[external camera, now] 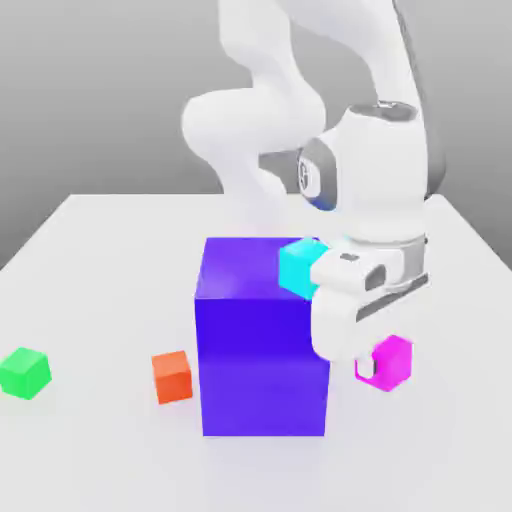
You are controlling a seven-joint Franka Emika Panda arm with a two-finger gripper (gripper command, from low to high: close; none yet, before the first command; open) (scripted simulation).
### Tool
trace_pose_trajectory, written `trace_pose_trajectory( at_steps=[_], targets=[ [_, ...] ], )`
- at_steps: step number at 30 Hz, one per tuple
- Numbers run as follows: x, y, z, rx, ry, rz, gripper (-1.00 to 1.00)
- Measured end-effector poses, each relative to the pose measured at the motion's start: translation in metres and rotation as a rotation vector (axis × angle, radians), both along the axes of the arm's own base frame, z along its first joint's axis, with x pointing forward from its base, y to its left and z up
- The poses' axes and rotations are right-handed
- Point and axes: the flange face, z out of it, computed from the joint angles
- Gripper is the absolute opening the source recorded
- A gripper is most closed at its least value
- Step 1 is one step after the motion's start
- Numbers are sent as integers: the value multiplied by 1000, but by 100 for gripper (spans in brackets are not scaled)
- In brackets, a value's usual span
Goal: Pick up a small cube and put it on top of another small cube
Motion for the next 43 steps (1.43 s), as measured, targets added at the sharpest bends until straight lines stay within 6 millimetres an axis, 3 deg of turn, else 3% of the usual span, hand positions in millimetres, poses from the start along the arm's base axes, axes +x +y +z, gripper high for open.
trace_pose_trajectory(
  at_steps=[2, 5, 12, 19, 26, 28, 32, 39, 40, 43],
  targets=[
    [17, -31, 9, 20, -17, -135, -100],
    [27, -87, 7, 40, 7, -354, -100],
    [14, -218, -10, 79, 89, -869, -100],
    [-37, -341, -18, 117, 143, -1384, -100],
    [-120, -445, -13, 160, 158, -1893, -100],
    [-134, -450, -15, 157, 176, -1953, -100],
    [-134, -449, -28, 150, 177, -1964, -100],
    [-135, -449, -72, 149, 182, -1966, -100],
    [-136, -449, -79, 150, 186, -1967, 100],
    [-136, -449, -79, 150, 186, -1967, 100]
  ],
)
